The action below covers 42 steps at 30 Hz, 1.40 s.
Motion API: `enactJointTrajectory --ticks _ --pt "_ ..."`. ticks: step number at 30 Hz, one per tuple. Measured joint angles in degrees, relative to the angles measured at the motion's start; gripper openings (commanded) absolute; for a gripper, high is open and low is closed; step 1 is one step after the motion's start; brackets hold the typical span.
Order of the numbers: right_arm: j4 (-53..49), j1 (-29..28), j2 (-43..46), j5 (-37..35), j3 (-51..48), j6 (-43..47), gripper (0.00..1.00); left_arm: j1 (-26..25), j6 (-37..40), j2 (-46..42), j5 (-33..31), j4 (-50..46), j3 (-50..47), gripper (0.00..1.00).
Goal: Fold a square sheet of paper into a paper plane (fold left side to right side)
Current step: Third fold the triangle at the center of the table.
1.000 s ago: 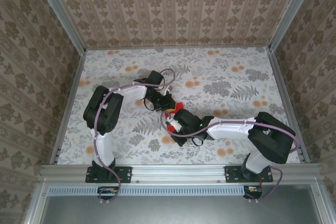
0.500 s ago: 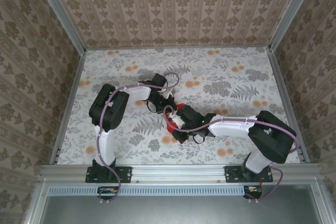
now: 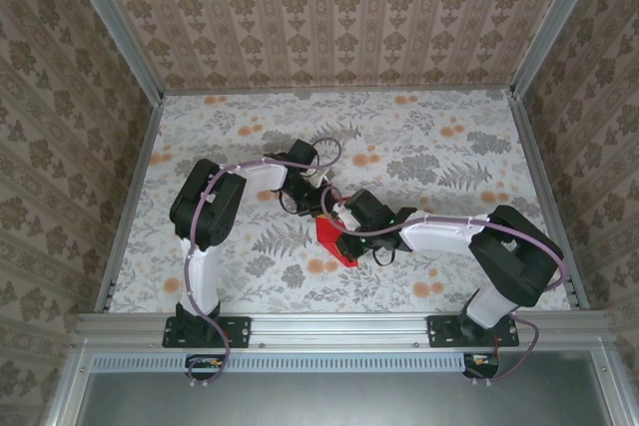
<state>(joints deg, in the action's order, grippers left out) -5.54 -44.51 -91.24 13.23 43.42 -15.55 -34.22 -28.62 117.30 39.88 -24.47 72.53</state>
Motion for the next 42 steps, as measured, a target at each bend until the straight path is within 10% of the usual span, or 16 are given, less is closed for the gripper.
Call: enactJointTrajectory --ticks 42 --pt "-2.1 3.7 -1.1 -5.5 0.7 -2.5 0.00 -0.6 0.0 0.5 -0.2 0.2 0.7 0.03"
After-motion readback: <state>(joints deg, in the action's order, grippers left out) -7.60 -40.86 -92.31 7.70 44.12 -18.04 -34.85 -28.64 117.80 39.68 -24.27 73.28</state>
